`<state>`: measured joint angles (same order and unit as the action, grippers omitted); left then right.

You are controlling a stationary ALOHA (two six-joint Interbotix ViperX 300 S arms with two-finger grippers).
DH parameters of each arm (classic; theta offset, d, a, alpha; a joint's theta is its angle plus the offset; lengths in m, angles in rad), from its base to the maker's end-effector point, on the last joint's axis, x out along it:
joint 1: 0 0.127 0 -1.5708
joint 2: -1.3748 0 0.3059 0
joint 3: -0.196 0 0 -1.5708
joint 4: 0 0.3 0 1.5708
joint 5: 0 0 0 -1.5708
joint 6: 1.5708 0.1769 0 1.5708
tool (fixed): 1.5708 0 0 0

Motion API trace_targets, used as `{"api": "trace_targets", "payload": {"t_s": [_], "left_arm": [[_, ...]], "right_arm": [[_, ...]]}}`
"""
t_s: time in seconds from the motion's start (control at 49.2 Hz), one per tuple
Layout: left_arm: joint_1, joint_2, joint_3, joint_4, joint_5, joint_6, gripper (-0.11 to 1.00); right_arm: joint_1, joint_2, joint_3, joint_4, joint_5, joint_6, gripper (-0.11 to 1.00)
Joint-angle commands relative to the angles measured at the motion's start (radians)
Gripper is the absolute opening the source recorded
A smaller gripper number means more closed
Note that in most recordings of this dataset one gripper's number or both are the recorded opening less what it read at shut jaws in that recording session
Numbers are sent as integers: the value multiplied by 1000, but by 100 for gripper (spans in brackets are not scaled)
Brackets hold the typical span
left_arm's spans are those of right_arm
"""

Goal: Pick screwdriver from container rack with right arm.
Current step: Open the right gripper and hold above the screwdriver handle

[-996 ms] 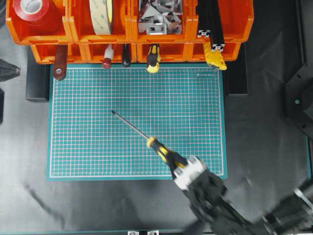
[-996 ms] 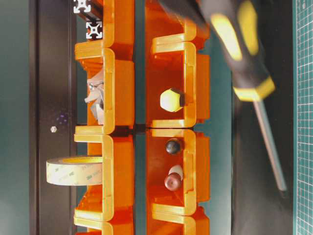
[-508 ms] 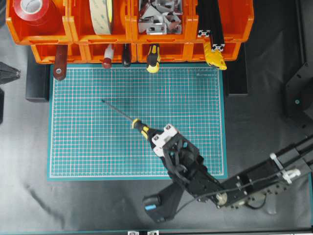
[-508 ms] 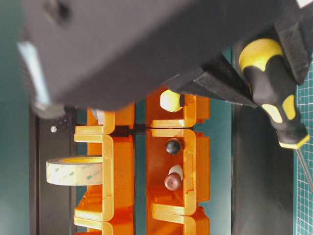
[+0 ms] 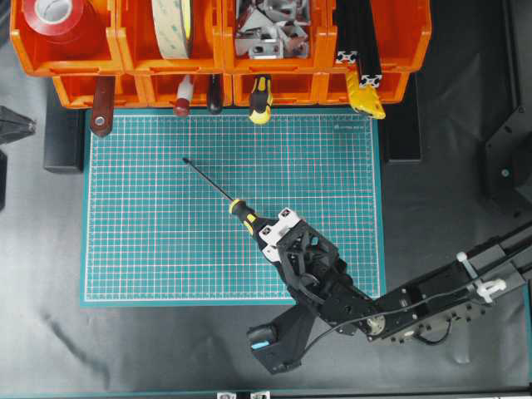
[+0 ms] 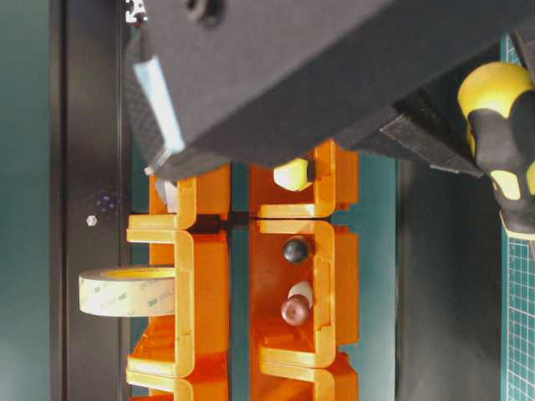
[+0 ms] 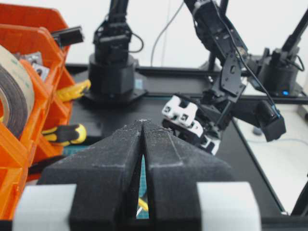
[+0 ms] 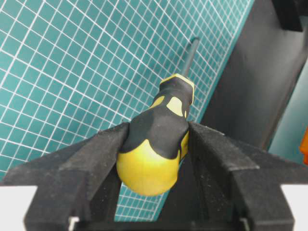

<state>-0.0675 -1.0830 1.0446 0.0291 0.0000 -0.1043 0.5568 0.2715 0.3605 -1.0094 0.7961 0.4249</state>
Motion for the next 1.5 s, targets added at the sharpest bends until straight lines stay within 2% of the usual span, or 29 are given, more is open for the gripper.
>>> {"api": "trace_targets", "payload": {"t_s": [0.0,0.142,0.284,0.325,0.427,0.488,0.813,0.914,1.016,1.199,1.321,1.483], "left_arm": [[-2,8,-29,3,-3,-2,0],[-2,8,-29,3,-5,-2,0],[-2,9,-29,3,-5,-2,0],[-2,8,-29,3,-3,-2,0],[-2,9,-28,3,-3,-2,0],[-2,9,-28,3,-3,-2,0],[-11,9,-28,3,-3,0,0],[-11,8,-28,3,3,0,0],[-11,6,-28,3,18,0,0],[-11,6,-28,3,38,0,0],[-11,6,-29,3,48,2,0],[-11,5,-29,3,66,2,0]], "right_arm": [[0,-17,-3,8,-28,3,40],[0,-15,3,28,-67,6,40],[-3,-12,14,69,-97,8,40],[-3,-8,15,84,-104,8,45],[0,3,11,106,-124,6,69],[5,14,6,110,-141,6,76],[11,28,-20,123,-132,29,81],[11,15,-31,127,-106,86,81],[11,-14,-34,124,-77,181,81],[11,-114,-14,118,-21,308,81],[11,-204,17,91,-6,356,81],[5,-334,78,84,-11,387,81]]}}
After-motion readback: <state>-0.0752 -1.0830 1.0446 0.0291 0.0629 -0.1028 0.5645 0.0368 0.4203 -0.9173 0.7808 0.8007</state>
